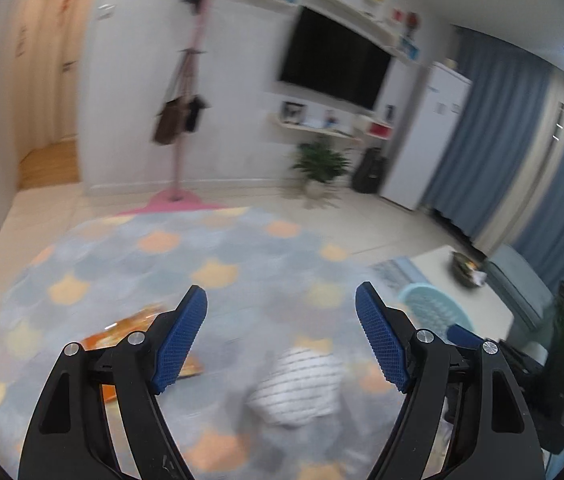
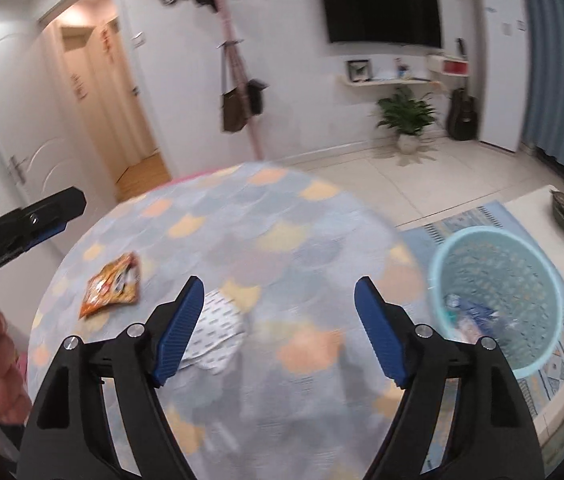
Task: Collect trash
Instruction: 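Move both open grippers back to the table above the snack bag and cloth, then grasp the orange panda snack bag with the left gripper while the right grasps the polka-dot cloth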
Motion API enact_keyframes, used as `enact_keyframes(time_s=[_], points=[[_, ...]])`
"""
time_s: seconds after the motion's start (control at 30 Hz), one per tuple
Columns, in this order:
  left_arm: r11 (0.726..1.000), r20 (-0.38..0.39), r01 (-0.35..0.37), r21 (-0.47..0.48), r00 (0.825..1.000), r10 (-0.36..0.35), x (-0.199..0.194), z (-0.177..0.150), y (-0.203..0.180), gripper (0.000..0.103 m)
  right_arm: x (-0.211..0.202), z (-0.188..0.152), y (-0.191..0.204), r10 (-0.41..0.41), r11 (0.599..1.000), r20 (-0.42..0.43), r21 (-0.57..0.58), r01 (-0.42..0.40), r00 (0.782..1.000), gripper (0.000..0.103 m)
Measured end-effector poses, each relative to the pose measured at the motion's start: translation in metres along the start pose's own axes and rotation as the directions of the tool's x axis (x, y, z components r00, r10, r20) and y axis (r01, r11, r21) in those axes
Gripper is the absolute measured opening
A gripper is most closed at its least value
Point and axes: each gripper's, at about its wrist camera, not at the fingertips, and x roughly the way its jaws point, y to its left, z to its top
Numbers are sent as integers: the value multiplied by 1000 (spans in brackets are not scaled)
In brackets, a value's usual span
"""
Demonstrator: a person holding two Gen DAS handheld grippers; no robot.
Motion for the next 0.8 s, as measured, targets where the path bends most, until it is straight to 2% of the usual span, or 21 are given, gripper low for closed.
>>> enact_keyframes(time_s=[0.13,0.23,0.37,0.5,0.57,0.67,0.73,0.8], points=[[996,-32,-72,-62,997,70,-1,-14,49,75,26,-17,26,43,999,-79,-12,-44,996,74],[978,-52,-196,-75,980,192,9,-27,79,75,45,-27,41,52,999,-132,3,-53,990,74],[973,-101,-163,-161,984,148,19,-37,111,75,70,-37,46,48,999,-191,28,-44,980,74],[979,-152,-176,-108,976,158,38,-35,109,78,77,-41,48,27,1000,-199,17,-25,980,74],[970,-187,-235,-68,958,219,51,-36,103,80,75,-41,47,30,1000,-186,9,-29,982,74],[964,-221,-264,-21,942,253,64,-41,103,80,78,-42,44,43,999,-203,23,-39,978,74],[951,-230,-309,27,924,306,70,-46,100,81,79,-40,44,44,999,-201,23,-41,979,74],[947,-227,-316,52,920,319,72,-48,100,82,81,-39,46,45,999,-202,23,-41,978,74]])
